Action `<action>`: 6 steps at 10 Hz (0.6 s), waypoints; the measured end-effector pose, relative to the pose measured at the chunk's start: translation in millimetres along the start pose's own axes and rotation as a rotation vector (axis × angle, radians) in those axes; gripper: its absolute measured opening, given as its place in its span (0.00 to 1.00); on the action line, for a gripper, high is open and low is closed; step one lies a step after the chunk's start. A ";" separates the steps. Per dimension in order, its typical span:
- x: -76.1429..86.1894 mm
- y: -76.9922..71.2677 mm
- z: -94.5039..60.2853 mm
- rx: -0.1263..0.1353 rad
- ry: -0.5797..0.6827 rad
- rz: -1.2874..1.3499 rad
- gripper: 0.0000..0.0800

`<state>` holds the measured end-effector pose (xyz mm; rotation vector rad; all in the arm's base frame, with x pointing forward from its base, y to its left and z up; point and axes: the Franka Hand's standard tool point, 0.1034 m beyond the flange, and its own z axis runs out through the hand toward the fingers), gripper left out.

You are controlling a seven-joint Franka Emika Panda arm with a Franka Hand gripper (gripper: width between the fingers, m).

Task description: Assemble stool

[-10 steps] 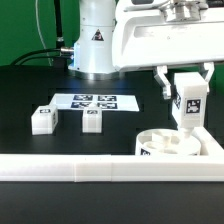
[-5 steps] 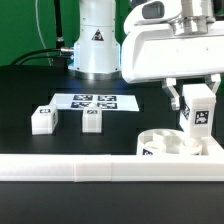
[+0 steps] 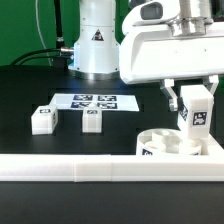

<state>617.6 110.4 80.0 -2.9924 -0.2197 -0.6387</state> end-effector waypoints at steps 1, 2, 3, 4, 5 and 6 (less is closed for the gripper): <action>-2.2 -0.6 2.3 0.000 -0.004 -0.001 0.42; -1.6 -1.1 2.7 0.000 0.004 -0.002 0.42; -0.6 -1.5 3.1 0.000 0.014 -0.002 0.42; 0.4 -1.7 3.7 -0.001 0.027 -0.002 0.42; 0.4 -1.7 3.7 -0.001 0.033 -0.003 0.42; 0.4 -1.7 3.8 -0.001 0.033 -0.003 0.42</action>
Offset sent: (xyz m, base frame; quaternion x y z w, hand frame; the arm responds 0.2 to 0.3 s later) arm -0.0040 0.0034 -0.0088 0.0015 0.0083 0.0033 1.0000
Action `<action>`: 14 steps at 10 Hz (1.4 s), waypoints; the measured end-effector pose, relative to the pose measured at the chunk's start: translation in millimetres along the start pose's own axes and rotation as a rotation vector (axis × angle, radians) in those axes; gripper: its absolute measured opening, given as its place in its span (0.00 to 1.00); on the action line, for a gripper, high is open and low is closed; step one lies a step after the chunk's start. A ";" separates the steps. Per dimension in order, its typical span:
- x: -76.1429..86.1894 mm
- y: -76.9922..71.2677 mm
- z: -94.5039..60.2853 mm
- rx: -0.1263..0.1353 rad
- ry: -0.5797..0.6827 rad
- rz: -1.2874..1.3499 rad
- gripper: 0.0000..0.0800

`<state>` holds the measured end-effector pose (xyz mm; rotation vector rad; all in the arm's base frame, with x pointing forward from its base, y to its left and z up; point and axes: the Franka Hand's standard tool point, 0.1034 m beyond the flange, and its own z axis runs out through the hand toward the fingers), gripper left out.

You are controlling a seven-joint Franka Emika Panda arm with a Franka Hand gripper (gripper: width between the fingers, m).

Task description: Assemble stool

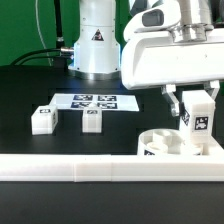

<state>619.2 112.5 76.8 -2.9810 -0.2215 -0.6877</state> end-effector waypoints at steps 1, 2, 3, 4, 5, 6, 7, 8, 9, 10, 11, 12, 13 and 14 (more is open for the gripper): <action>0.0 0.0 0.0 0.000 0.000 0.000 0.42; 0.3 0.0 -0.2 0.000 0.000 -0.001 0.69; 2.5 1.0 -2.9 0.001 -0.014 -0.006 0.69; 7.5 2.2 -9.3 0.001 -0.017 -0.008 0.79; 10.9 4.3 -15.0 0.002 -0.029 -0.012 0.81; 15.2 5.8 -20.4 0.003 -0.044 -0.012 0.81; 23.9 7.8 -28.1 0.005 -0.060 -0.014 0.81; 33.2 9.2 -34.1 0.005 -0.061 -0.018 0.81; 30.9 8.4 -31.2 0.005 -0.058 -0.019 0.81; 30.1 8.4 -30.4 0.006 -0.059 -0.019 0.81; 30.4 8.4 -30.5 0.006 -0.059 -0.019 0.81; 29.9 8.3 -30.3 0.006 -0.062 -0.019 0.81; 28.0 7.9 -29.6 0.009 -0.085 -0.013 0.81; 27.4 9.3 -29.5 0.007 -0.089 0.002 0.81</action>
Offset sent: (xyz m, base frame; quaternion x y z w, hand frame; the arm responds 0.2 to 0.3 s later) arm 0.0003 -0.0013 0.0223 0.0133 -0.0328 -0.0082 0.9993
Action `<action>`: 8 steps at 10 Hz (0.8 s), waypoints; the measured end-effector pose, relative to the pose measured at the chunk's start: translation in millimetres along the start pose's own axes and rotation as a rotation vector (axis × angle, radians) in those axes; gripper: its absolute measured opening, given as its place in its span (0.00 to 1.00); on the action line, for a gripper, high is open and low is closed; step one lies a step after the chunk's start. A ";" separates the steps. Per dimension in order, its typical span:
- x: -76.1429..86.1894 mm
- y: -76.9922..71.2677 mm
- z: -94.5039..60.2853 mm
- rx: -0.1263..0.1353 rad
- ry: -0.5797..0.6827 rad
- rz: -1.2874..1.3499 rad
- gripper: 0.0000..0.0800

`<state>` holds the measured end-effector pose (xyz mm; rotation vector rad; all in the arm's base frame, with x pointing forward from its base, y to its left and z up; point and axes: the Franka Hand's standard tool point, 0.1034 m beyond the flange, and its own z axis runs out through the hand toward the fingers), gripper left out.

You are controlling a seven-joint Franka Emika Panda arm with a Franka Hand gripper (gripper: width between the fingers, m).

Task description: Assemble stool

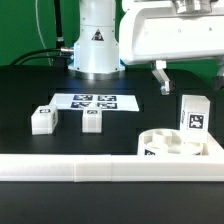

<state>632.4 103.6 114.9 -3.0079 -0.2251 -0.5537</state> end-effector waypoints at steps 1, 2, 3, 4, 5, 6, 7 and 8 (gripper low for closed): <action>-8.7 0.1 1.7 0.009 -0.103 0.000 0.81; -4.2 0.1 0.5 0.015 -0.140 -0.006 0.81; -10.0 -2.9 -0.4 0.027 -0.231 -0.006 0.81; -11.7 -4.9 -1.6 0.038 -0.304 -0.007 0.81; -10.9 -6.2 -1.3 0.044 -0.345 -0.008 0.81; -13.8 -7.7 -1.5 0.051 -0.395 -0.008 0.81; -12.2 -11.2 0.5 0.033 -0.394 0.058 0.81; -14.2 -17.3 4.5 0.014 -0.398 0.139 0.81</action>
Offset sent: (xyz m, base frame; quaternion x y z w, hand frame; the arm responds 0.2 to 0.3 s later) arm 0.0000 0.0000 0.0000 0.0000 -0.1938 0.0000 0.9810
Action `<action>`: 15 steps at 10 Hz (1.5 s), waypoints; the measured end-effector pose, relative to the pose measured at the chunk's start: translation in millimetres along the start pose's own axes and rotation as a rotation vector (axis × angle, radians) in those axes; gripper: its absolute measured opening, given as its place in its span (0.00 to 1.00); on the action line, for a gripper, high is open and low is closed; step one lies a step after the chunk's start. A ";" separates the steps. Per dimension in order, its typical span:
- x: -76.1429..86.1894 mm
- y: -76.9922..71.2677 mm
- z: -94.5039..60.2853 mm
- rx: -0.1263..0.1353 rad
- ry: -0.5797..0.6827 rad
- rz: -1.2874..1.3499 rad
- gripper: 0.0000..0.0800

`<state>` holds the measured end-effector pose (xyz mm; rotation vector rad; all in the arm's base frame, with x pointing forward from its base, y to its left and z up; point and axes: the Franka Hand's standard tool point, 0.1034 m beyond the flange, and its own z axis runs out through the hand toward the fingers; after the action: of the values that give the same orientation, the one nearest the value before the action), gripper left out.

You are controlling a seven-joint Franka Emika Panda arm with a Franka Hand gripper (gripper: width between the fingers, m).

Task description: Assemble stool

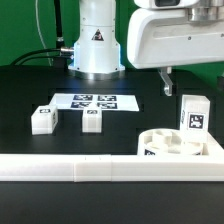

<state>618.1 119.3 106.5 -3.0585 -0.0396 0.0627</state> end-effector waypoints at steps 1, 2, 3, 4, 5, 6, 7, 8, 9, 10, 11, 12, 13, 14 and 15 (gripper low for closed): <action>-0.4 -1.2 5.0 -0.011 -0.020 0.022 0.81; 3.3 2.5 8.8 -0.011 -0.011 -0.008 0.81; 3.2 2.5 8.9 -0.010 -0.011 -0.004 0.81; 3.0 2.1 9.3 -0.010 -0.012 -0.005 0.81; 3.0 2.2 9.4 -0.010 -0.012 -0.005 0.81; 3.1 2.8 10.8 -0.010 -0.011 0.002 0.81; 4.7 4.7 15.3 -0.011 -0.004 0.024 0.81; 5.1 5.8 19.7 -0.012 -0.005 0.024 0.81; 5.8 6.4 20.9 -0.012 -0.006 0.020 0.81; 5.7 7.9 22.2 -0.012 -0.008 0.016 0.81; 4.9 7.4 23.2 -0.012 -0.009 0.015 0.81; 4.7 6.9 23.4 -0.012 -0.010 0.015 0.65; 4.7 7.1 23.4 -0.012 -0.010 0.015 0.65; 4.7 7.1 23.4 -0.012 -0.010 0.015 0.47; 4.7 7.1 23.4 -0.012 -0.010 0.015 0.43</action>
Offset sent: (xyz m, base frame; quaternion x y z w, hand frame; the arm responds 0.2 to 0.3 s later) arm 0.0000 0.0000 0.0000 0.0000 0.0000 0.0000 1.0000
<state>622.0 114.3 82.4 -3.0704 -0.0176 0.0786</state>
